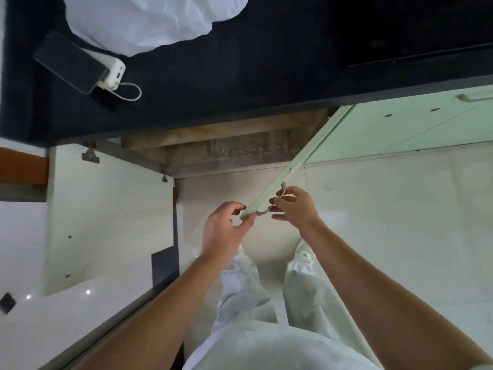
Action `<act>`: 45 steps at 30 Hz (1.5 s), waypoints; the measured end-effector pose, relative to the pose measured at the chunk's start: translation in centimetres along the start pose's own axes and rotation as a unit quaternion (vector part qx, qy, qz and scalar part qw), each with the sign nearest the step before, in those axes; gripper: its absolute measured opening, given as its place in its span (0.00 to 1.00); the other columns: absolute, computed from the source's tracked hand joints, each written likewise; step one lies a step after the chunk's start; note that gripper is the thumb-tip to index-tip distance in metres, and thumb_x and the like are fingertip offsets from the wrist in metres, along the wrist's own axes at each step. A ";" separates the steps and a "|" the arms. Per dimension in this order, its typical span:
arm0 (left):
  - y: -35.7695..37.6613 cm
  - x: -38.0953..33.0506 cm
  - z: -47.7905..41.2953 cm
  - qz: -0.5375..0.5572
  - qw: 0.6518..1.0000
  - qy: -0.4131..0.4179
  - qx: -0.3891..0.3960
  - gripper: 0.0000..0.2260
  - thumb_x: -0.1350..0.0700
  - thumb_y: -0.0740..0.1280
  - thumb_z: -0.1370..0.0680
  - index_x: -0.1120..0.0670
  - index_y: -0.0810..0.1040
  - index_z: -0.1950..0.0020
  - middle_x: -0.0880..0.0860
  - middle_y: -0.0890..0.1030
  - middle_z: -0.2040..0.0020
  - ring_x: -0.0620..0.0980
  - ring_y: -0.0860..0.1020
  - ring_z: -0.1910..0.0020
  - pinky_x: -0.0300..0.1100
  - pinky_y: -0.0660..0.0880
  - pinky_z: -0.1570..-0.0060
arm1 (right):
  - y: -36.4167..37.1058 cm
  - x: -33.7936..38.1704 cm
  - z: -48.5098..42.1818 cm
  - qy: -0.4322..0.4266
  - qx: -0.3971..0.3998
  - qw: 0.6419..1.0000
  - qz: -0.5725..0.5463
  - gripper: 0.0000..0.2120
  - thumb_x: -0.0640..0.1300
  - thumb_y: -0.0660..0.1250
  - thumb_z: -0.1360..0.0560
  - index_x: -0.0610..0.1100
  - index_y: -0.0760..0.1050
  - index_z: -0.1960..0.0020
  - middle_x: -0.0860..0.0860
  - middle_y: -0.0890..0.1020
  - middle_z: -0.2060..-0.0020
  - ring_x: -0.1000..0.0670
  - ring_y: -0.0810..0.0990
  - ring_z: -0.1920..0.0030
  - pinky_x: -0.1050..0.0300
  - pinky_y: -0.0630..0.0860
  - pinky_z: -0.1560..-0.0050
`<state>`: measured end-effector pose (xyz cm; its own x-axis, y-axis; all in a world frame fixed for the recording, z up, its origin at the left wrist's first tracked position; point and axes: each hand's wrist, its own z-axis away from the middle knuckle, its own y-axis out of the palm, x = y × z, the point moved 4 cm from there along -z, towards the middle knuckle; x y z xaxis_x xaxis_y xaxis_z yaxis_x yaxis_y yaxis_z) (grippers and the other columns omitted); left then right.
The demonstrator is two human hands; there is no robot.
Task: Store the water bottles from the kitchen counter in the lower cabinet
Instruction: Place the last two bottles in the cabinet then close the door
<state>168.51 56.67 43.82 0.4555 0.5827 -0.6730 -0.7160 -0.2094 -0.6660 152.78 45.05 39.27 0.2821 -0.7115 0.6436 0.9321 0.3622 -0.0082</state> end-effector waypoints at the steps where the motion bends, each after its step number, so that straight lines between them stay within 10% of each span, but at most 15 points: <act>1: -0.5 0.2 -0.5 -0.001 1.000 0.002 -0.003 0.11 0.47 0.76 0.27 0.51 0.84 0.49 0.43 0.84 0.53 0.42 0.81 0.53 0.48 0.80 0.54 | 0.5 0.2 -0.1 0.003 -0.001 1.000 -0.005 0.04 0.33 0.69 0.23 0.38 0.75 0.50 0.41 0.85 0.55 0.45 0.86 0.61 0.49 0.85 0.58; 16: -6.5 1.3 -9.3 0.060 0.997 -0.034 -0.040 0.10 0.49 0.75 0.25 0.51 0.84 0.45 0.38 0.81 0.54 0.40 0.80 0.54 0.31 0.75 0.57 | 7.4 4.9 -4.3 -0.033 -0.055 0.997 0.035 0.05 0.38 0.67 0.21 0.37 0.77 0.46 0.49 0.88 0.59 0.49 0.87 0.59 0.57 0.84 0.59; 33: -6.3 2.6 -16.8 0.154 0.983 -0.090 -0.032 0.14 0.46 0.66 0.19 0.51 0.81 0.38 0.46 0.84 0.40 0.45 0.80 0.39 0.49 0.75 0.34 | 10.2 9.3 -9.7 -0.117 -0.111 0.968 0.194 0.09 0.52 0.68 0.24 0.47 0.80 0.56 0.55 0.86 0.63 0.53 0.85 0.58 0.52 0.81 0.54; 45: -7.9 3.5 -16.6 0.008 0.999 -0.017 0.026 0.19 0.45 0.61 0.16 0.51 0.74 0.28 0.49 0.78 0.31 0.49 0.75 0.31 0.46 0.72 0.33 | 10.3 10.4 -10.3 -0.096 -0.121 0.925 0.347 0.28 0.63 0.57 0.23 0.38 0.79 0.53 0.42 0.85 0.57 0.42 0.82 0.62 0.43 0.81 0.56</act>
<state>184.52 47.32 41.37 0.4252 0.6068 -0.6716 -0.7501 -0.1791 -0.6366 167.62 35.15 38.04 0.8083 -0.2298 0.5421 0.5711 0.5297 -0.6270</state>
